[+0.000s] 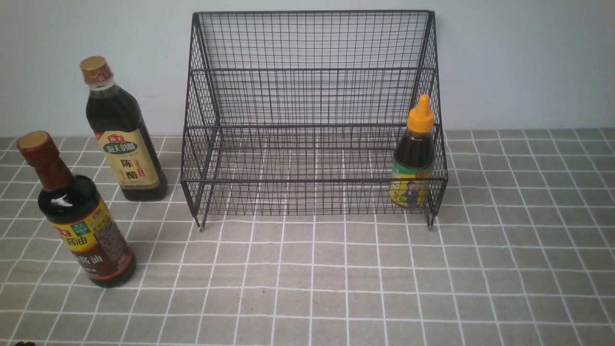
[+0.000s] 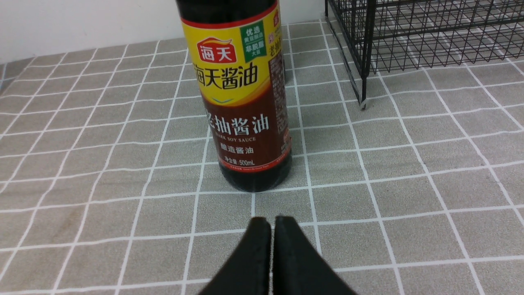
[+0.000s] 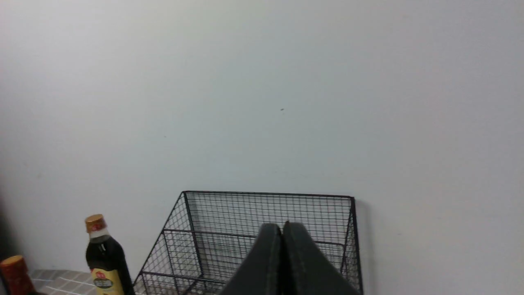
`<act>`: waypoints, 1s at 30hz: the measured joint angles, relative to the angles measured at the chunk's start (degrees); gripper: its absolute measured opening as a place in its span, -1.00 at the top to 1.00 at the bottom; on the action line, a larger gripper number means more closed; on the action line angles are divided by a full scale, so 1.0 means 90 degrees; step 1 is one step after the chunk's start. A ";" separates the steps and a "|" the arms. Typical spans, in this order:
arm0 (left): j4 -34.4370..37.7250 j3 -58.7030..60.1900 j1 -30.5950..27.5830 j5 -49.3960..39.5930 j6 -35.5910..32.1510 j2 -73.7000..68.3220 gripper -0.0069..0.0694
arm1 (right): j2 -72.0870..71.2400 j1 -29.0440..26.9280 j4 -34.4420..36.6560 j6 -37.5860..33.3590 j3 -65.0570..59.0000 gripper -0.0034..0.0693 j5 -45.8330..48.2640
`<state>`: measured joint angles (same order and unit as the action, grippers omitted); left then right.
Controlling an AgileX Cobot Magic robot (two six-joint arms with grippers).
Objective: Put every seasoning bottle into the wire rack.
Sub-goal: Use the left arm to grab the condiment bottle closest to it
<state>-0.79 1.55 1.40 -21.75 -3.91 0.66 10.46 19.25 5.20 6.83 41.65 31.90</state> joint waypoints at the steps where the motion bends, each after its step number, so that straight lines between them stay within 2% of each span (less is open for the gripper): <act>1: 0.0000 0.0000 0.0000 0.0000 0.0000 0.0000 0.84 | -0.0312 0.0000 0.0172 0.0000 -0.0528 0.94 -0.0223; 12: 0.0000 0.0000 0.0000 0.0000 0.0000 0.0000 0.84 | -0.0982 0.0000 0.0053 -0.0008 -0.2120 0.94 -0.0600; 19: 0.0000 0.0000 0.0000 0.0000 0.0000 0.0000 0.84 | -0.1084 -0.0050 -0.0833 -0.0020 -0.3337 0.94 -0.1272; 24: 0.0000 0.0000 0.0000 0.0000 0.0000 0.0000 0.84 | -0.1233 -0.0948 -0.1001 -0.0013 -0.4344 0.94 -0.1417; 28: 0.0000 0.0000 0.0000 0.0000 0.0000 0.0000 0.84 | -0.1239 -0.1759 -0.0757 0.0000 -0.4780 0.94 -0.1315; 30: 0.0000 0.0000 0.0000 0.0000 0.0000 0.0000 0.84 | -0.1236 -0.1895 -0.0727 0.0000 -0.4780 0.94 -0.1266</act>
<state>-0.79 1.55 1.40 -21.75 -3.91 0.66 -0.66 2.20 -1.35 6.83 -1.37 20.51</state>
